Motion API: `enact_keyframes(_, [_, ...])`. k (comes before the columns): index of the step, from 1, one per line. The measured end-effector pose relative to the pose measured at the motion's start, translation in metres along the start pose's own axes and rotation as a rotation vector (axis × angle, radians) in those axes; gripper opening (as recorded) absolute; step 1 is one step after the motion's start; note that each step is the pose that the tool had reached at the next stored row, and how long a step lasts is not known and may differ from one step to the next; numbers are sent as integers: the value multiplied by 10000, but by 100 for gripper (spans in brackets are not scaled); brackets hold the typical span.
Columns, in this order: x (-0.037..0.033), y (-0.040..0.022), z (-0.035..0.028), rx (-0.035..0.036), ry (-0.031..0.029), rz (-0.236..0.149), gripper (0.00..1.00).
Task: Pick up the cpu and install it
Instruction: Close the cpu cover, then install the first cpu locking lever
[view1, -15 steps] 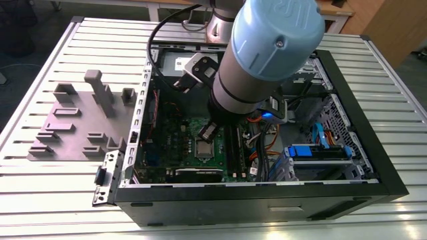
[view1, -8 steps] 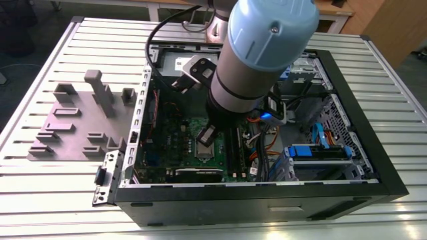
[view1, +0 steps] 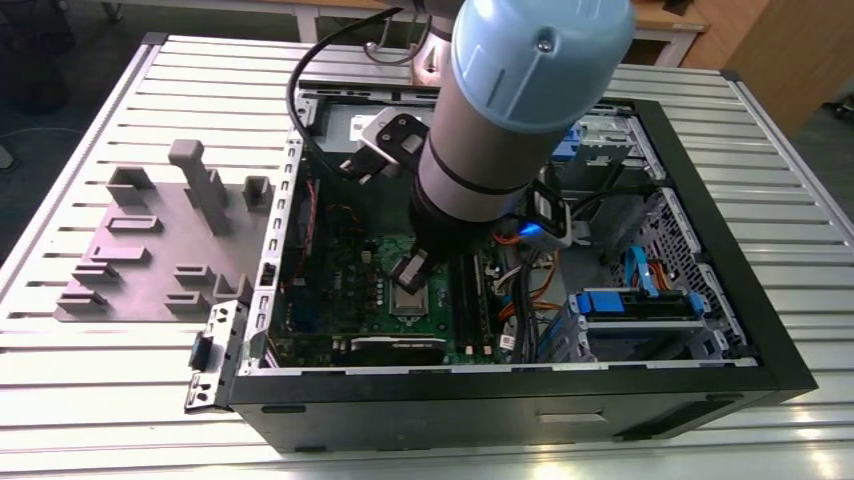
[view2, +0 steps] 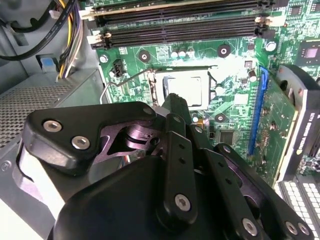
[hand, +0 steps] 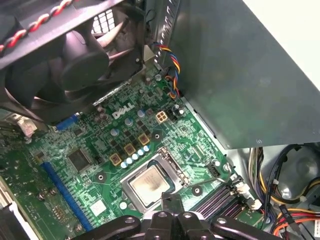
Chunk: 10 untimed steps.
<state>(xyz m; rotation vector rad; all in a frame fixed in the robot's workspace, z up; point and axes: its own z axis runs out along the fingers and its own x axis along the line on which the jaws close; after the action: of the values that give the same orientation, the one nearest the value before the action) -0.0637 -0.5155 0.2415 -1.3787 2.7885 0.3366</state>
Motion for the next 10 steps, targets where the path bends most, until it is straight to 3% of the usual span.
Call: enact_keyframes(10, [14, 19, 0, 4, 6, 1, 11])
